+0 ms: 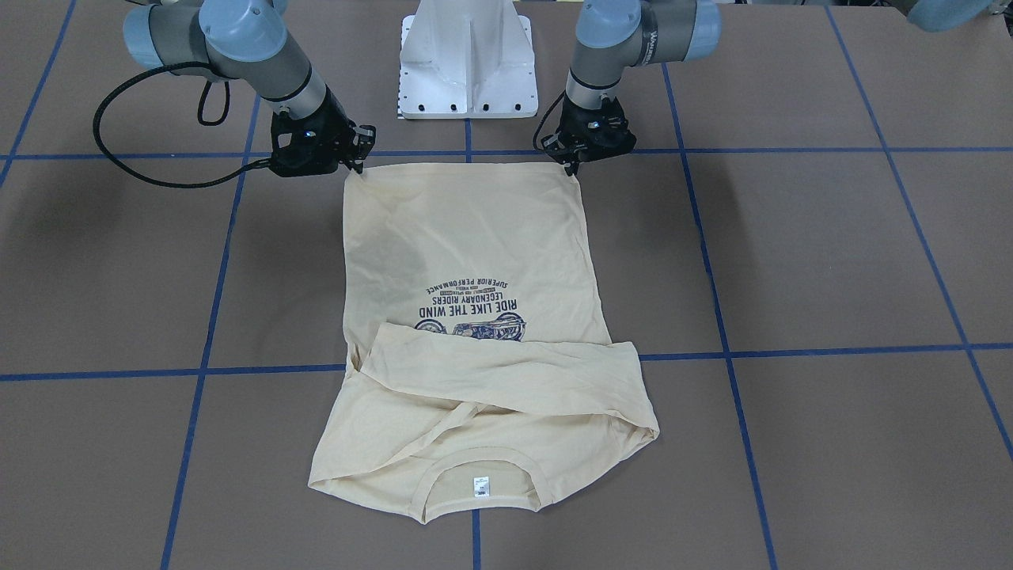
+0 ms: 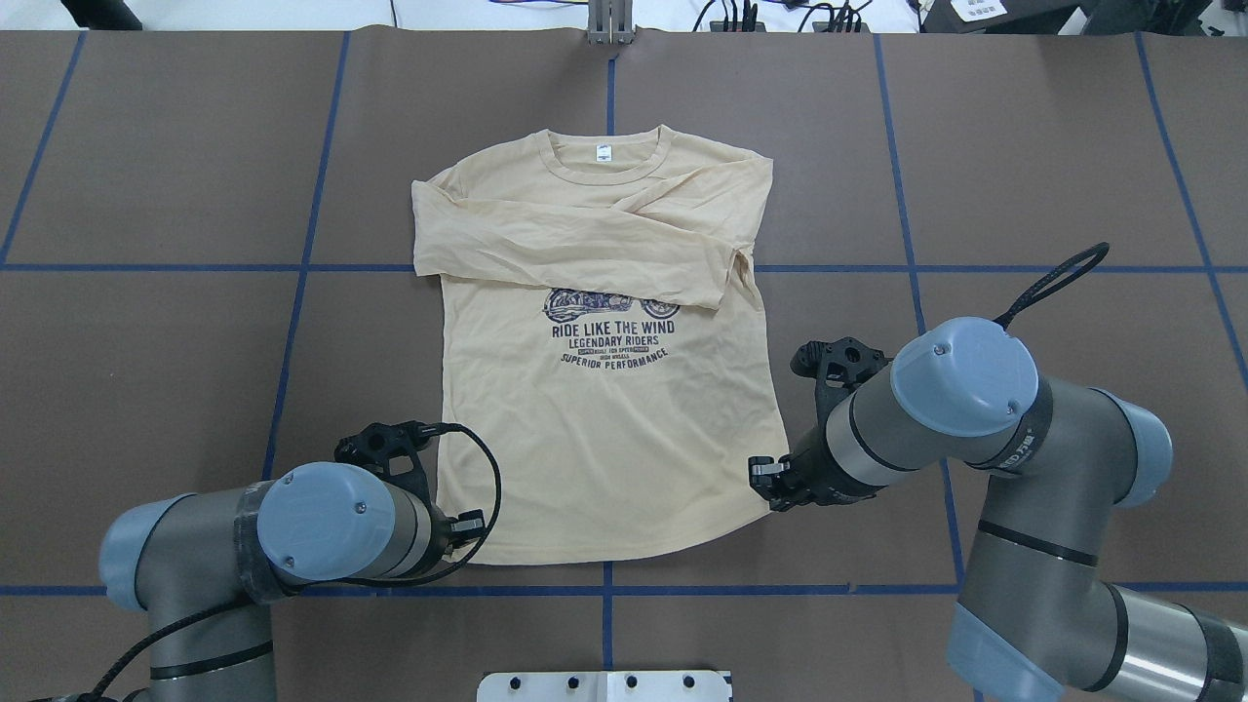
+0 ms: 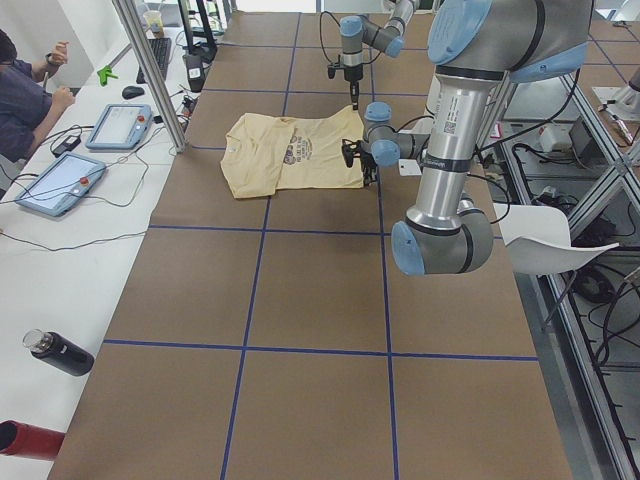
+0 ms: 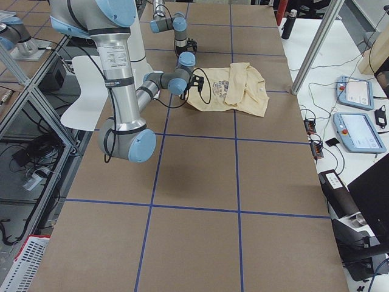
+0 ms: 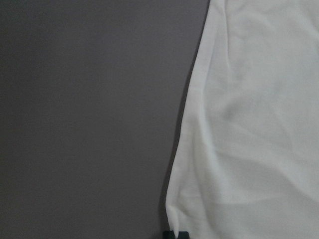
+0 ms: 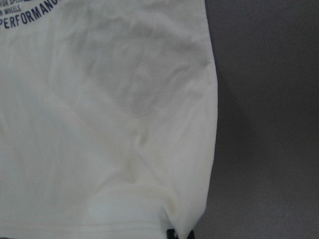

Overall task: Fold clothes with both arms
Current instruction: 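Grip both hem corners with the left and right grippers, then lift both hem corners and carry them over the shirt toward the collar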

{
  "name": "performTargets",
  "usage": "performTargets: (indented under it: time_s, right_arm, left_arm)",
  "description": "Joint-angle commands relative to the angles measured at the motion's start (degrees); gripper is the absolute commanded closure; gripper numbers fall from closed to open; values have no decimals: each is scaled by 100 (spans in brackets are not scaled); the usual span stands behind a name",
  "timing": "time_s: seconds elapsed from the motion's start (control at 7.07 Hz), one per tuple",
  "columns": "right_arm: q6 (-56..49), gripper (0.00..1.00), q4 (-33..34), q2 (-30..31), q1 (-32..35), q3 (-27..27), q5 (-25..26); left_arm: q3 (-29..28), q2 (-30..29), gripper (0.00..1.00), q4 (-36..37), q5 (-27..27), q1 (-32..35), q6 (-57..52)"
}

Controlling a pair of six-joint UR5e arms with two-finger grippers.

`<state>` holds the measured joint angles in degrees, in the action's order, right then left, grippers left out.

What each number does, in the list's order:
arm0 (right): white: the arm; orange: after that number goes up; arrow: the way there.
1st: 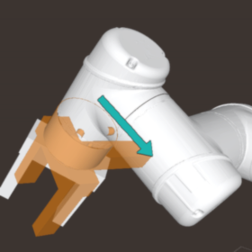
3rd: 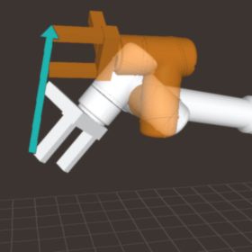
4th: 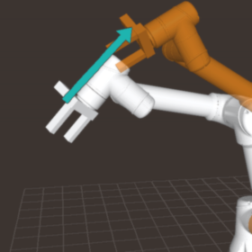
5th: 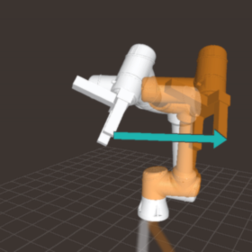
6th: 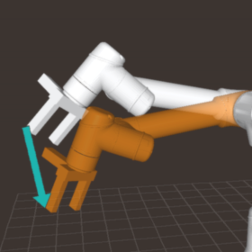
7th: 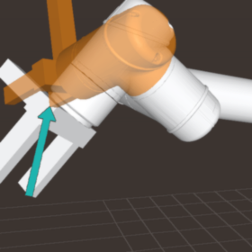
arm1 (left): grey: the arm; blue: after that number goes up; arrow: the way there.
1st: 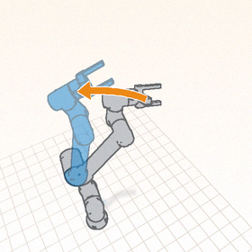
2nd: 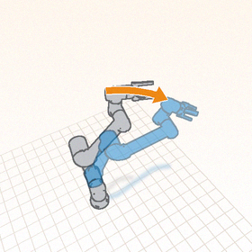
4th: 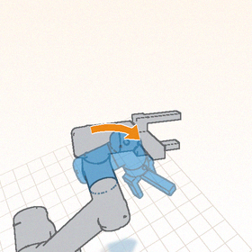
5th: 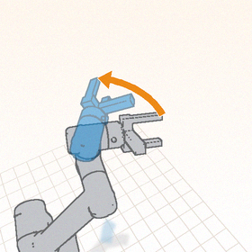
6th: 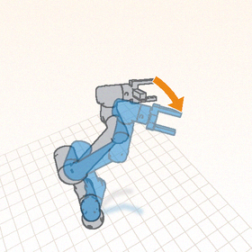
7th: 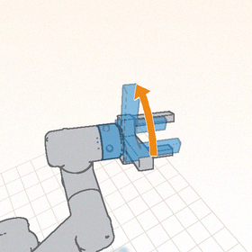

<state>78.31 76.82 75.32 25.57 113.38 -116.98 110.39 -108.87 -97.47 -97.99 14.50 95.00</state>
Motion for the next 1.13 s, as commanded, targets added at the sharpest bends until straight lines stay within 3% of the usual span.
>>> performTargets:
  time_s: [0.0, 0.42, 0.71, 0.99]
  right_arm:
    - [0, 100, 0, 0, 9, 0, -9]
    - [26, 100, 9, 157, 185, 192, -307]
    - [211, 100, 0, 613, 185, 674, -403]
    - [228, 100, -9, 940, 168, 922, -1130]
  left_arm:
    - [61, -11, 100, 0, 0, 9, 1]
    - [675, 182, 100, 183, -9, 70, -8]
    - [1202, 347, 100, 728, -18, 9, -383]
    - [1406, 393, 100, 921, -44, -244, -403]
